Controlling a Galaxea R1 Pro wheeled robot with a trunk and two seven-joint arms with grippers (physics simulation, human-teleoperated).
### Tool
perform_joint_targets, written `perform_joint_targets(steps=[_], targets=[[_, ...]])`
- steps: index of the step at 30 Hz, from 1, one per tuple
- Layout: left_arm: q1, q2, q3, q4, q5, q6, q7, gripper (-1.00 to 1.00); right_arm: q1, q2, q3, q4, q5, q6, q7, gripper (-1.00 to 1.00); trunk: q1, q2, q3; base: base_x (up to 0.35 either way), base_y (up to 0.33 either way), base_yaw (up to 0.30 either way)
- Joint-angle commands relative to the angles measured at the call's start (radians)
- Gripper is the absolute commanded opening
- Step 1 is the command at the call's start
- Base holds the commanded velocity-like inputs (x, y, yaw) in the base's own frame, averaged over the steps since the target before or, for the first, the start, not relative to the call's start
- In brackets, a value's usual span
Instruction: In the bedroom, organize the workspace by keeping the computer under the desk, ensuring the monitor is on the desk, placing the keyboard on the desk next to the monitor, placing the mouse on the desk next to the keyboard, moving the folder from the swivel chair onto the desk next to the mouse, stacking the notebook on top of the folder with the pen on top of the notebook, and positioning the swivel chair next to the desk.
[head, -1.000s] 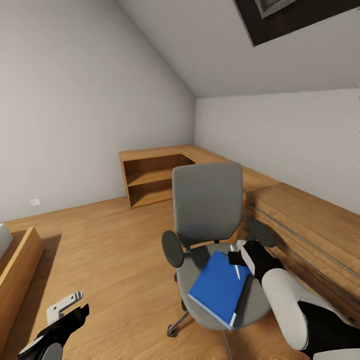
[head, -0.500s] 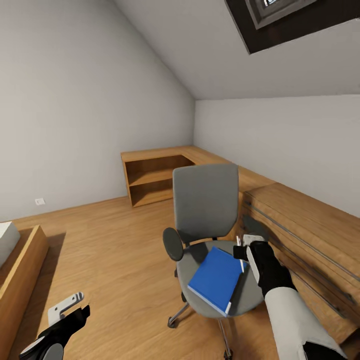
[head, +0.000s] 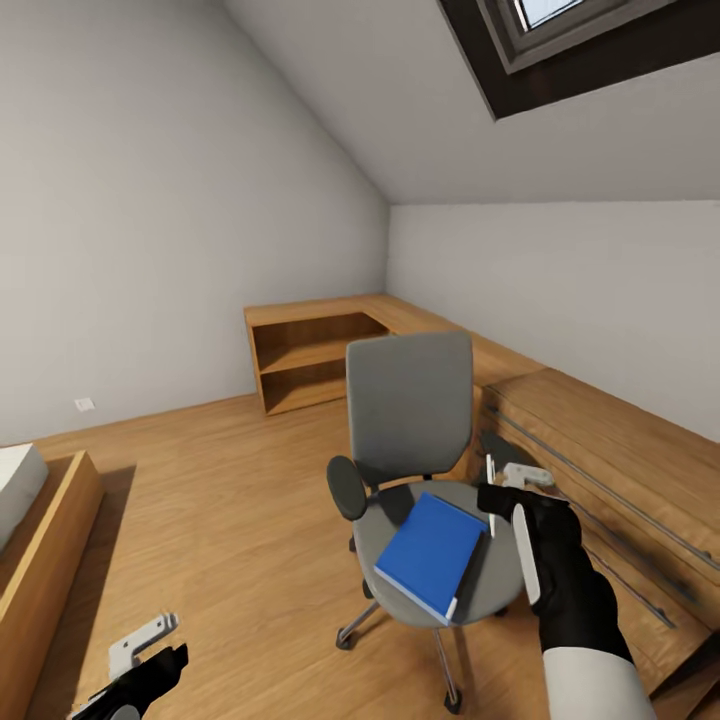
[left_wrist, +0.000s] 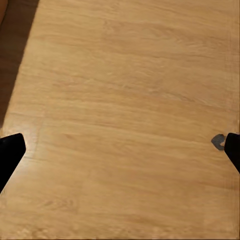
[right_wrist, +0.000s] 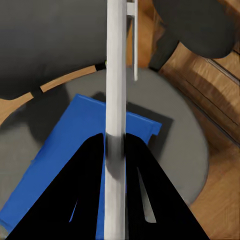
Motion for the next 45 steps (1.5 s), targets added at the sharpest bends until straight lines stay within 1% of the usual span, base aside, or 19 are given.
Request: perform_joint_targets(steps=[1,3,4,5,6,9,10,12,17,18,21,27,30,32,34,36,39,45], targets=[[0.0,0.0,-0.008,0.035,0.009,-0.002,0.007,1.0,0.0,0.001,-0.002,-0.007,-0.001,0.012,0.003,-1.0,-0.004,0.007,0.002,0.0,0.0,0.0],[0.0,-0.001,-0.019,0.119,0.009,-0.007,0.008,1.0,0.002,0.001,-0.002,-0.014,-0.004,0.02,0.003,-1.0,-0.012,0.021,0.009,0.0,0.0,0.0],[0.0,0.006,-0.051,0.426,0.002,-0.148,0.005,1.0,0.004,0.004,-0.003,-0.052,-0.007,0.028,0.003,-1.0,-0.015,0.028,0.012,0.0,0.0,0.0],[0.0,0.007,-0.053,0.468,0.001,-0.208,-0.002,1.0,0.004,0.005,-0.003,-0.054,-0.008,0.028,0.003,-1.0,-0.019,0.035,0.015,0.0,0.0,0.0],[0.0,0.008,-0.055,0.519,-0.001,-0.269,-0.036,1.0,0.004,0.005,-0.002,-0.056,-0.007,0.037,0.002,-1.0,-0.023,0.042,0.018,0.0,0.0,0.0],[0.0,0.008,-0.055,0.527,-0.002,-0.276,-0.042,1.0,0.004,0.005,-0.003,-0.057,-0.008,0.047,0.002,-1.0,-0.035,0.063,0.028,0.0,0.0,0.0],[0.0,0.006,-0.055,0.556,-0.002,-0.279,-0.044,1.0,0.004,0.005,-0.004,-0.058,-0.007,0.049,0.002,-1.0,-0.038,0.07,0.031,0.0,0.0,0.0],[0.0,0.005,-0.055,0.576,-0.003,-0.281,-0.044,1.0,0.004,0.004,-0.006,-0.059,-0.006,0.049,0.002,-1.0,-0.046,0.084,0.037,0.0,0.0,0.0],[0.0,0.008,-0.056,0.59,-0.002,-0.282,-0.044,1.0,0.004,0.0,-0.012,-0.062,-0.005,0.05,0.002,-1.0,-0.065,0.119,0.053,0.0,0.0,-0.026],[0.0,0.007,-0.056,0.591,-0.002,-0.282,-0.044,1.0,0.004,-0.001,-0.02,-0.063,-0.005,0.05,0.001,-1.0,-0.069,0.126,0.056,0.0,0.0,-0.16],[0.0,0.005,-0.057,0.603,-0.003,-0.283,-0.044,1.0,0.004,-0.001,-0.063,-0.064,-0.005,0.05,0.001,-1.0,-0.081,0.147,0.065,0.0,0.0,-0.219],[0.0,0.003,-0.057,0.617,-0.003,-0.284,-0.045,1.0,0.004,-0.001,-0.105,-0.065,-0.005,0.05,0.0,-1.0,-0.104,0.189,0.084,0.0,0.0,-0.257],[0.0,0.003,-0.057,0.62,-0.003,-0.285,-0.045,1.0,0.004,-0.001,-0.138,-0.076,-0.005,0.05,0.0,-1.0,-0.115,0.21,0.093,0.0,0.0,-0.267],[0.0,0.003,-0.057,0.623,-0.003,-0.285,-0.044,1.0,0.004,-0.001,-0.148,-0.085,-0.005,0.05,0.0,-1.0,-0.123,0.224,0.1,0.0,0.0,-0.268],[0.0,0.004,-0.067,0.631,-0.003,-0.288,-0.044,1.0,0.004,-0.001,-0.159,-0.093,-0.005,0.05,0.0,-1.0,-0.13,0.238,0.106,0.0,0.0,-0.268],[0.0,0.004,-0.083,0.639,-0.003,-0.302,-0.044,1.0,0.004,-0.001,-0.162,-0.095,-0.005,0.05,0.0,-1.0,-0.138,0.252,0.112,0.0,0.0,-0.268],[0.0,0.004,-0.12,0.663,-0.003,-0.369,-0.044,1.0,0.004,-0.002,-0.167,-0.097,-0.005,0.05,0.0,-1.0,-0.15,0.273,0.122,0.0,0.0,-0.269],[0.0,0.003,-0.132,0.676,-0.003,-0.381,-0.044,1.0,0.004,-0.003,-0.19,-0.097,-0.005,0.05,0.0,-1.0,-0.173,0.315,0.14,0.0,0.0,-0.269]])
